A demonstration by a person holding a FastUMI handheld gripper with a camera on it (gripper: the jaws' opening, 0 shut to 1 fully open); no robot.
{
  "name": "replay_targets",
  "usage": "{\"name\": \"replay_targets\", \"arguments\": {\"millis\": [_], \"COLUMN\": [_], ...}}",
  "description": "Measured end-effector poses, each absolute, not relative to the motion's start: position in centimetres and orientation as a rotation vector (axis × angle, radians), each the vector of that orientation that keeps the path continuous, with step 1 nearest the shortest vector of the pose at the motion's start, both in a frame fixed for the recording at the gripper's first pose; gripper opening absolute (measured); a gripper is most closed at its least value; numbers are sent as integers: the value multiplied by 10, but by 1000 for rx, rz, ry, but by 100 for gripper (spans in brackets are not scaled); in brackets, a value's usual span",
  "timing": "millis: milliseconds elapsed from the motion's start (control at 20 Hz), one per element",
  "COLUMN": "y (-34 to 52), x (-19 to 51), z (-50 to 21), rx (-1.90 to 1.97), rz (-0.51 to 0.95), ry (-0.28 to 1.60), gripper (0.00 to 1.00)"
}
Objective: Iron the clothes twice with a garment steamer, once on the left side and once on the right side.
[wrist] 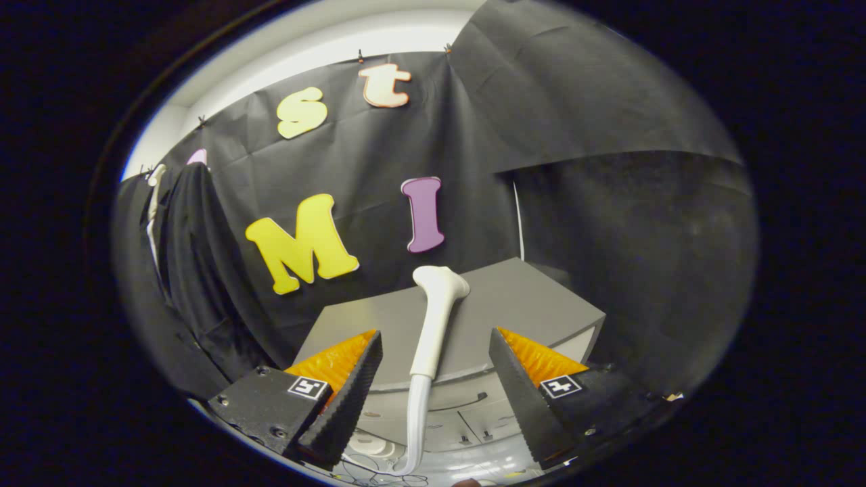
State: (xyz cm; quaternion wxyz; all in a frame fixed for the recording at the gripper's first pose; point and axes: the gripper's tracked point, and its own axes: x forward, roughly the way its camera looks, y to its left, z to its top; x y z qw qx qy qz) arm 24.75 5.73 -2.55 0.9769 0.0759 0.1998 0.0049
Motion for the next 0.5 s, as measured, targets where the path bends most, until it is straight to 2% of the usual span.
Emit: {"name": "replay_targets", "arguments": {"millis": [250,500], "y": [59,56], "x": [317,356], "z": [-56,-93], "rx": [160,174], "rz": [24,-5], "ry": [538,654], "gripper": [98,96]}}
